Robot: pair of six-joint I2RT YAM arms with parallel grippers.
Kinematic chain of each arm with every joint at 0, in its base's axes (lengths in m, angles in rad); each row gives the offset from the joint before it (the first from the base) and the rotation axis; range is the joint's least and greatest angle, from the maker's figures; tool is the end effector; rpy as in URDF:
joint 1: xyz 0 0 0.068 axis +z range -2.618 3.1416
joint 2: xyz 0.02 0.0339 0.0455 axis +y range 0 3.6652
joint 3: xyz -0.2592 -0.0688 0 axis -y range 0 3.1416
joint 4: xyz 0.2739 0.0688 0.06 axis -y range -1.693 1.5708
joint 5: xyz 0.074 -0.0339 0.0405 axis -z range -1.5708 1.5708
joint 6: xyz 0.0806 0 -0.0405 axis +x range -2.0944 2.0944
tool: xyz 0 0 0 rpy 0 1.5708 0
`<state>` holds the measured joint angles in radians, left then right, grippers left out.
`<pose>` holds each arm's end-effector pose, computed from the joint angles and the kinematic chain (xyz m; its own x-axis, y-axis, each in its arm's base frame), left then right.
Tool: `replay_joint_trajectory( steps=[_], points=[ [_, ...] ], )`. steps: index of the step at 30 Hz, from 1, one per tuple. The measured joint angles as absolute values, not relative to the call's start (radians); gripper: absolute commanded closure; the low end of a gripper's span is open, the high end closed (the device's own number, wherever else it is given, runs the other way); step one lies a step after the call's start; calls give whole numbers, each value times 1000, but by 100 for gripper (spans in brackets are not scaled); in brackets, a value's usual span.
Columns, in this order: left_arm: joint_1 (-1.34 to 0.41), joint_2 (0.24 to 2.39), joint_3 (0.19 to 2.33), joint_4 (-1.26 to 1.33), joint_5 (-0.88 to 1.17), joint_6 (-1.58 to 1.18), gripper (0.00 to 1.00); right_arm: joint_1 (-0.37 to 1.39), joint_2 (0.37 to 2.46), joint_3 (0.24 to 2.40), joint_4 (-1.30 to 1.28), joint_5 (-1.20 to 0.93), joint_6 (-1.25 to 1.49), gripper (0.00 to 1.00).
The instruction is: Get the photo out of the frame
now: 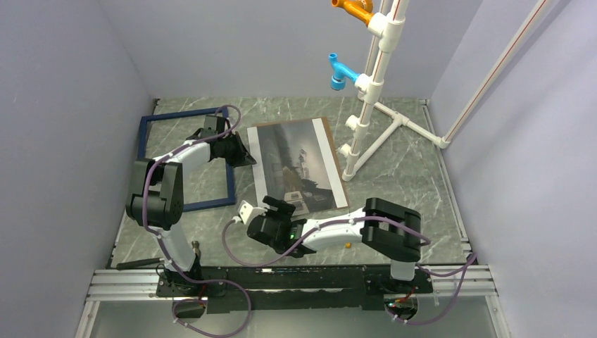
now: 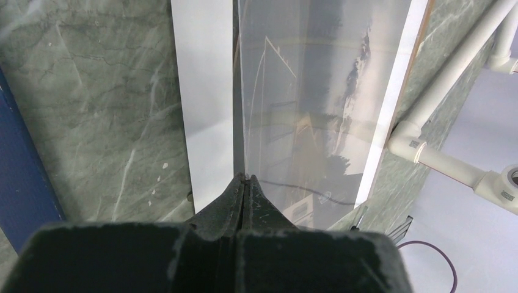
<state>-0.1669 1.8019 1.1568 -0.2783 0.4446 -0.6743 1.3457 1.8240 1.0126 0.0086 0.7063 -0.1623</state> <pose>0.4112 -0.1044 0.1320 -0.8678 -0.4254 -0.2569 -0.1741 0.7445 -0.6445 0.1427 0.3890 0.1098 -0.0549 -0.7904 -0.6101 -0.6585 0.4880 -0.5730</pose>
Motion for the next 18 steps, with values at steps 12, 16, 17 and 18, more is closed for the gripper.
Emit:
replay_joint_trajectory(
  steps=[12,16,17,18],
  points=[
    [-166,1802,1162,-277,449,-685,100,1359,1940,1062,34,866,-296,50],
    [-164,1802,1162,-274,449,-693,97,1362,1950,1062,59,886,-335,63],
    [-163,1802,1162,-274,449,-694,95,1364,1951,1062,66,889,-344,68],
    [-163,1802,1162,-274,449,-694,90,1364,1951,1062,65,890,-346,73]
  ],
)
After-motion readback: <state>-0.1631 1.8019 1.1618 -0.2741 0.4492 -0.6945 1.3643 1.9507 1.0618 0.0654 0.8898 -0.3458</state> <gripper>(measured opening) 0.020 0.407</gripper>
